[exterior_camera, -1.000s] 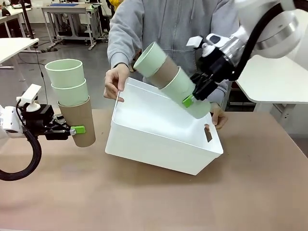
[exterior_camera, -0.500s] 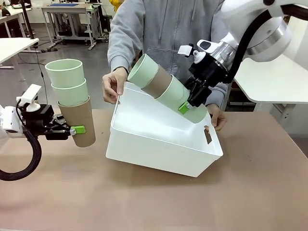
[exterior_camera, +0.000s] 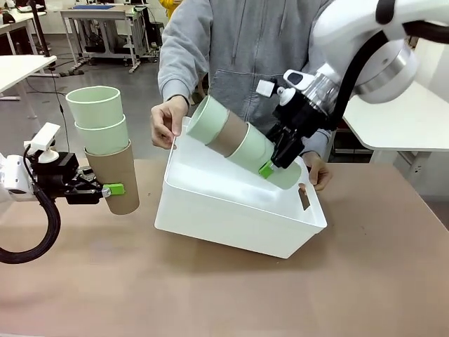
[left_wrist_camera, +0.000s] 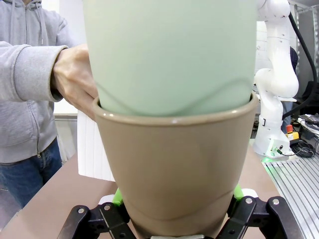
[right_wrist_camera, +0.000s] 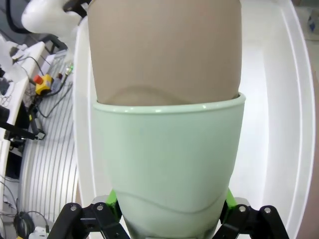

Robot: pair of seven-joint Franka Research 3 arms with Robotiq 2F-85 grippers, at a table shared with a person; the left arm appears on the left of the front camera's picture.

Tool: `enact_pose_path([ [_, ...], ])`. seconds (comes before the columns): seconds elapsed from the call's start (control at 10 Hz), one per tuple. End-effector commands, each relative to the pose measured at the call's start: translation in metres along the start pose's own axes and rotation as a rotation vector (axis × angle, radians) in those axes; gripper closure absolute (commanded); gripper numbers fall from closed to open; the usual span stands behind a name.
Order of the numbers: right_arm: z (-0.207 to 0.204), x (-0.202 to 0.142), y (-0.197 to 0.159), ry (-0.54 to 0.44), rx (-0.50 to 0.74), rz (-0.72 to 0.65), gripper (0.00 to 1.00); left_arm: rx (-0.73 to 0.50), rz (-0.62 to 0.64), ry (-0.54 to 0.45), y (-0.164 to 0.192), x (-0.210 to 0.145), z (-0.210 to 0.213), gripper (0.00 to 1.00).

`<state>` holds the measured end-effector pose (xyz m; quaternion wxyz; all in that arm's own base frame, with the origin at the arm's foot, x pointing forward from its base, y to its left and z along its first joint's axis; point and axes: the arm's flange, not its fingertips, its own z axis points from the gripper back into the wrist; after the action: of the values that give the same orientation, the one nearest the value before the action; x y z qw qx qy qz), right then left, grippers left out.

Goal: Stack the cups and store them in the basket.
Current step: Place the stack of Reusable plastic cups into the Pantry Basket.

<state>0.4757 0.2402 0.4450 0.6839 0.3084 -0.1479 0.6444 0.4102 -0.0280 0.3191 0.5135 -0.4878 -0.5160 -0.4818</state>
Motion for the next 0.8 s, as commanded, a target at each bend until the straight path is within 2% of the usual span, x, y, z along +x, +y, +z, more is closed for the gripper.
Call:
enact_pose_path([
  [0.0, -0.014, -0.002, 0.011, 0.044, -0.059, -0.045, 0.15, -0.004, -0.012, -0.006, -0.001, 0.005, 0.0, 0.15],
  [0.3, -0.051, 0.001, 0.0, 0.123, -0.109, -0.1, 0.15, -0.004, -0.012, -0.006, -0.001, 0.005, 0.0, 0.15],
  [0.7, -0.082, 0.003, -0.005, 0.21, -0.141, -0.157, 0.15, -0.004, -0.012, -0.006, -0.001, 0.005, 0.0, 0.15],
])
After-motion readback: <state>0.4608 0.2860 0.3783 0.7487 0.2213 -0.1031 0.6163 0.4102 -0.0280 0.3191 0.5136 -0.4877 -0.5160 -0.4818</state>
